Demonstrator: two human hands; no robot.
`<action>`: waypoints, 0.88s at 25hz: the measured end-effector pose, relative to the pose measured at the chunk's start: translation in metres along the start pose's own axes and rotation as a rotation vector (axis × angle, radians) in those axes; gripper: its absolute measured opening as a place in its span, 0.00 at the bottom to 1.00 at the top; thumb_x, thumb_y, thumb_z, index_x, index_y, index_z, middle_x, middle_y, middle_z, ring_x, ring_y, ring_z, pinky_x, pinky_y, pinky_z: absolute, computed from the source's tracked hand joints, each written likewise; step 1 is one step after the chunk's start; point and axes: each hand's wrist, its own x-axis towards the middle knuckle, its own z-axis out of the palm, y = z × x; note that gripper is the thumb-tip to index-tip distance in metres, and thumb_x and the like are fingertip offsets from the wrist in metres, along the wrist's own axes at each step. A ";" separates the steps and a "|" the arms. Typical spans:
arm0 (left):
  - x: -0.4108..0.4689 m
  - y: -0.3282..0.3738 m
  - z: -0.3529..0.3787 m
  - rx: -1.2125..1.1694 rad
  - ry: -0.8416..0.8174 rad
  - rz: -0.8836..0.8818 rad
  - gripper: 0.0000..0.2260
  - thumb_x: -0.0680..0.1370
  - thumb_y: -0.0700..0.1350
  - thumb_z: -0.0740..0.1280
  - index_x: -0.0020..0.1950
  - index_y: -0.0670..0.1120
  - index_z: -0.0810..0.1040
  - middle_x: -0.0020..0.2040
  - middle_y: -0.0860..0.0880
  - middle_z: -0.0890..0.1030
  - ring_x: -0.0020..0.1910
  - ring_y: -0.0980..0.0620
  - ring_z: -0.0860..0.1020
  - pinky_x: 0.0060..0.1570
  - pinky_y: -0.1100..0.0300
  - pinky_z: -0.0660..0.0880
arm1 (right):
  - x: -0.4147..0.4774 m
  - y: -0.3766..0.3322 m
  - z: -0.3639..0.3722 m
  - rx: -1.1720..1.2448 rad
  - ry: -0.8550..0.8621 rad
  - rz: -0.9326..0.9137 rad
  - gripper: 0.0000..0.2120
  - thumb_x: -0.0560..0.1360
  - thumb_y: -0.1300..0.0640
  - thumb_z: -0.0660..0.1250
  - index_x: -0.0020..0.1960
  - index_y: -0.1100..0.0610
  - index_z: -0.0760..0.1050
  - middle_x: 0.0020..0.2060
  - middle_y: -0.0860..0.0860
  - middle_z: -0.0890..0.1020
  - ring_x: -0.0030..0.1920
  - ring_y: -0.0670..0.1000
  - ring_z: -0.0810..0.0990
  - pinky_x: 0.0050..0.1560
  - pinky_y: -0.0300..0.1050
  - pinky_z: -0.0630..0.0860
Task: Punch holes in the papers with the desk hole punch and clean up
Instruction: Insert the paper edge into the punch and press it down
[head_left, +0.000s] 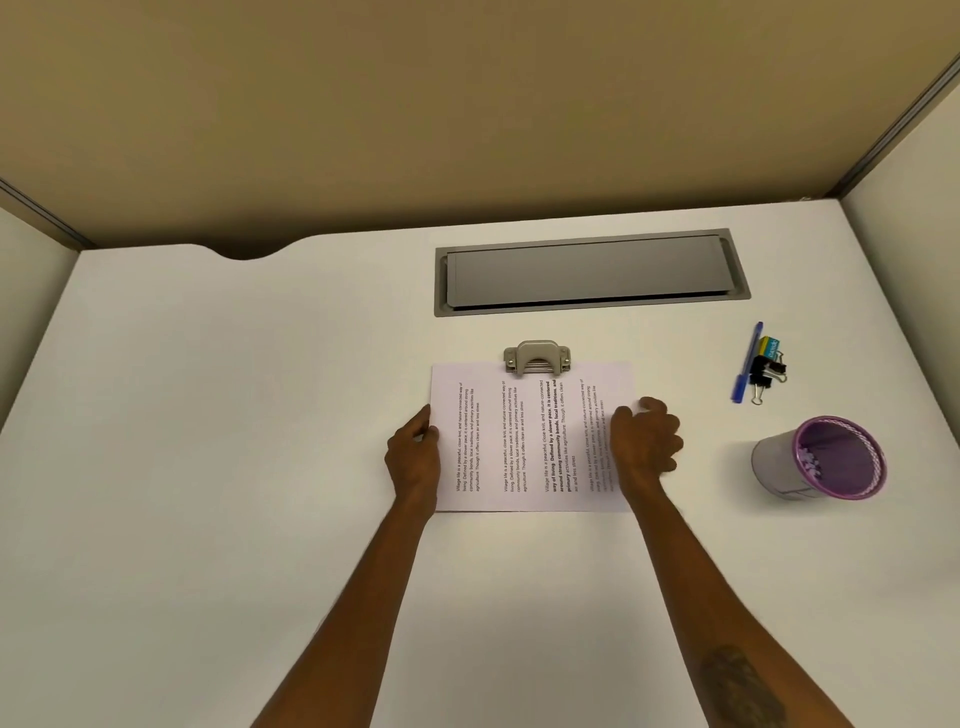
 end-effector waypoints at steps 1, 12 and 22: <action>0.000 -0.001 0.000 0.015 -0.005 0.008 0.18 0.79 0.37 0.63 0.68 0.48 0.77 0.65 0.50 0.80 0.55 0.55 0.76 0.61 0.62 0.72 | 0.000 0.000 0.000 0.002 -0.014 -0.014 0.19 0.78 0.55 0.61 0.69 0.54 0.70 0.67 0.57 0.69 0.69 0.61 0.67 0.68 0.60 0.64; -0.002 -0.005 0.004 0.048 0.041 0.060 0.18 0.80 0.35 0.63 0.69 0.45 0.76 0.66 0.45 0.79 0.61 0.47 0.78 0.63 0.60 0.72 | 0.007 0.009 -0.007 0.047 -0.002 -0.077 0.18 0.76 0.60 0.62 0.65 0.58 0.75 0.62 0.57 0.79 0.62 0.61 0.76 0.63 0.56 0.73; -0.003 0.000 0.003 0.030 0.043 0.045 0.17 0.80 0.36 0.64 0.68 0.44 0.77 0.65 0.46 0.80 0.60 0.49 0.79 0.62 0.62 0.72 | 0.008 0.020 -0.019 0.039 0.015 -0.211 0.15 0.78 0.61 0.64 0.64 0.55 0.78 0.62 0.55 0.81 0.60 0.59 0.80 0.64 0.54 0.74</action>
